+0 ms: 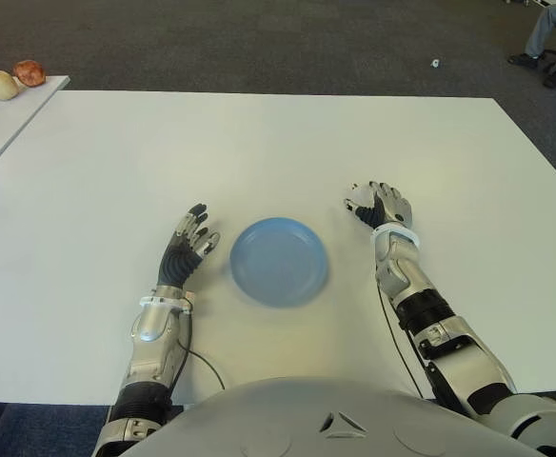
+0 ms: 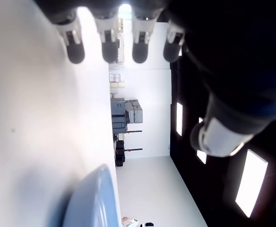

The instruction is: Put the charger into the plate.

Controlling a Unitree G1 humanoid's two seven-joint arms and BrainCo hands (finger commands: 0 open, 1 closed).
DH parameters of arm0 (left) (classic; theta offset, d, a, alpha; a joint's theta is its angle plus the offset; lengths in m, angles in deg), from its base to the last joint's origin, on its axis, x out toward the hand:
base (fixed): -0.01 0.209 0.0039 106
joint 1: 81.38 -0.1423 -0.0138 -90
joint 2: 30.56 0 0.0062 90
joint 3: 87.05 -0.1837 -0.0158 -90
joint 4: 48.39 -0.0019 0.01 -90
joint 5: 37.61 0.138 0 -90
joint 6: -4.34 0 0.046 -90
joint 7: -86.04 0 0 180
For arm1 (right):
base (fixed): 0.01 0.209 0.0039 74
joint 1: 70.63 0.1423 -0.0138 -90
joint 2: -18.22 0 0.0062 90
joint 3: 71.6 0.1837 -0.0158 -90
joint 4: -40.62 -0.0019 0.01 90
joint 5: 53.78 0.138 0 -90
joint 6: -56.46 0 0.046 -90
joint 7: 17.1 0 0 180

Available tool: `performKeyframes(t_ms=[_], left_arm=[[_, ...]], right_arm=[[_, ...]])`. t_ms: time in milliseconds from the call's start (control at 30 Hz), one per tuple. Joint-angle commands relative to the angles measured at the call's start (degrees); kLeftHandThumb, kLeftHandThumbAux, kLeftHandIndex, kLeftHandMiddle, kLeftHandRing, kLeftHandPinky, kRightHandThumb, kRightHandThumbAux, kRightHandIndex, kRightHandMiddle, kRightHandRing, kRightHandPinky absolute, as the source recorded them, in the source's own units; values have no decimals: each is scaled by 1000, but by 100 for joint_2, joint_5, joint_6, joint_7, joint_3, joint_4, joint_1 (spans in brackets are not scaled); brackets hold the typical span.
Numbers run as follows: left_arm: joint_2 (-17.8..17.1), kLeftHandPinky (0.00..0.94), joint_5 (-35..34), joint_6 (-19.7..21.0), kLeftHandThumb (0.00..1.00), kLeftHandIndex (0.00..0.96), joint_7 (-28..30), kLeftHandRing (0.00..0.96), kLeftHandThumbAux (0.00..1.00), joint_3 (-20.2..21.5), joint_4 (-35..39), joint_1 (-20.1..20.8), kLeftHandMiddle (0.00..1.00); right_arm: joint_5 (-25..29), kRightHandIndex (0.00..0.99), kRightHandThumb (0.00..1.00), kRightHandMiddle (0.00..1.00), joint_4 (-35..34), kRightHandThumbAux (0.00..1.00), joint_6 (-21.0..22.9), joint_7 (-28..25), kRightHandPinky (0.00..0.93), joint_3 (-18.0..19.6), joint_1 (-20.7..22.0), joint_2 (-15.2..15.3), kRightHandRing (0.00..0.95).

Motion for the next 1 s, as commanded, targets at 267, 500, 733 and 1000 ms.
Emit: performKeyframes(t_ms=[267, 500, 733, 1000], left_arm=[[45, 57, 47, 294, 0, 22, 24, 48, 649, -37, -436, -301, 58], [21, 59, 5, 289, 0, 23, 78, 48, 648, -33, -452, -285, 58], [16, 61, -3, 341, 0, 24, 86, 47, 647, -36, -424, -290, 55], [31, 61, 0, 318, 0, 22, 68, 47, 650, -22, -467, -269, 54]], right_arm=[[110, 0, 217, 0, -227, 252, -436, -148, 0, -154, -334, 165, 0], [88, 0, 207, 0, -311, 257, -439, -163, 0, -174, -386, 181, 0], [85, 0, 203, 0, -458, 254, -381, 32, 0, -84, -449, 148, 0], [124, 0, 205, 0, -737, 237, -502, 500, 0, 111, -556, 76, 0]])
